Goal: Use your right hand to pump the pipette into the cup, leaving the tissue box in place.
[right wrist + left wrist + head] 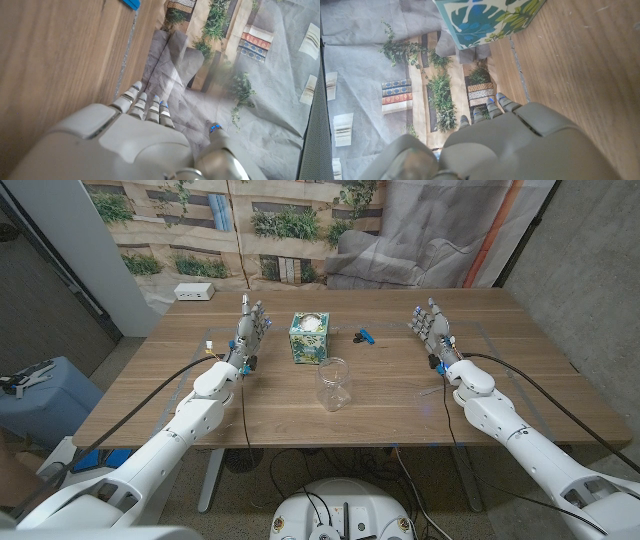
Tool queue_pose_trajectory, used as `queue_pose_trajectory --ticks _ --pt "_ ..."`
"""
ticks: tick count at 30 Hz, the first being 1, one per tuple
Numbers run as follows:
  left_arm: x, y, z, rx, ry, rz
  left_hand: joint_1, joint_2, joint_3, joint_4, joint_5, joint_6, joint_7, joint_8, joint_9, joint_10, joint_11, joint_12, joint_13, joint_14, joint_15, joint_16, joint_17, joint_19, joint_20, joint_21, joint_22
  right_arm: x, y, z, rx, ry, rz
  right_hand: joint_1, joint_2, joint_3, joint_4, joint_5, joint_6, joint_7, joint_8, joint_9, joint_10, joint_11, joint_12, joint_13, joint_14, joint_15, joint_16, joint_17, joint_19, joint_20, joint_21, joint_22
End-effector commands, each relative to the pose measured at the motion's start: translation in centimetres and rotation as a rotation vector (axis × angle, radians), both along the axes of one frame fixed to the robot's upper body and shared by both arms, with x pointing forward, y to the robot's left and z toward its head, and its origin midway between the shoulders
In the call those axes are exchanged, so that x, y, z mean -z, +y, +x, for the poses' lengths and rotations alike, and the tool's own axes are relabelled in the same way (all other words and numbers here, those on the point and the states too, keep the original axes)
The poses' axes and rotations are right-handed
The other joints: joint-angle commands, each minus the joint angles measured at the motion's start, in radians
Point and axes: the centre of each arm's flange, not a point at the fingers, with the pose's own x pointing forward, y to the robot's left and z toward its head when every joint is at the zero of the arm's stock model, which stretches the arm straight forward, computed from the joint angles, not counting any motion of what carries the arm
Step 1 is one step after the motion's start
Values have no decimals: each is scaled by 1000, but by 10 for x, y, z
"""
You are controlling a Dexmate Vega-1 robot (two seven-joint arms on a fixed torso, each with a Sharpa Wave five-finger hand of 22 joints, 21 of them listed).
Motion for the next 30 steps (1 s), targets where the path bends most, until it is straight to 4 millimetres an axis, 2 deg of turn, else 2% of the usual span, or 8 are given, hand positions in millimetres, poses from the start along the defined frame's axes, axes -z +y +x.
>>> queue_pose_trajectory --ticks 1,14,30 --pt "0 0 0 0 0 0 -1 43 -7 1 4 2 -9 6 2 -4 -7 4 5 -7 -115 6 5 -11 -91 5 1 -1 -11 5 11 -13 -4 5 9 3 2 8 14 -3 7 2 9 0 6 5 3 -6 4 3 5 -3 8 3" --pt "0 0 0 0 0 0 -1 43 -7 1 4 2 -9 6 2 -4 -5 4 5 -7 -116 6 5 -11 -90 5 1 -9 -22 4 -10 -42 -104 16 8 2 0 12 27 -8 12 1 22 -2 10 4 13 -13 4 -8 2 -15 9 2" --pt "0 0 0 0 0 0 -1 42 -7 1 4 2 -9 6 2 -4 -6 4 5 -8 -116 6 5 -11 -90 5 1 -14 -37 -14 0 -161 -251 31 11 6 -8 15 45 -16 16 1 40 -3 14 4 34 -25 7 -24 7 -24 12 1"
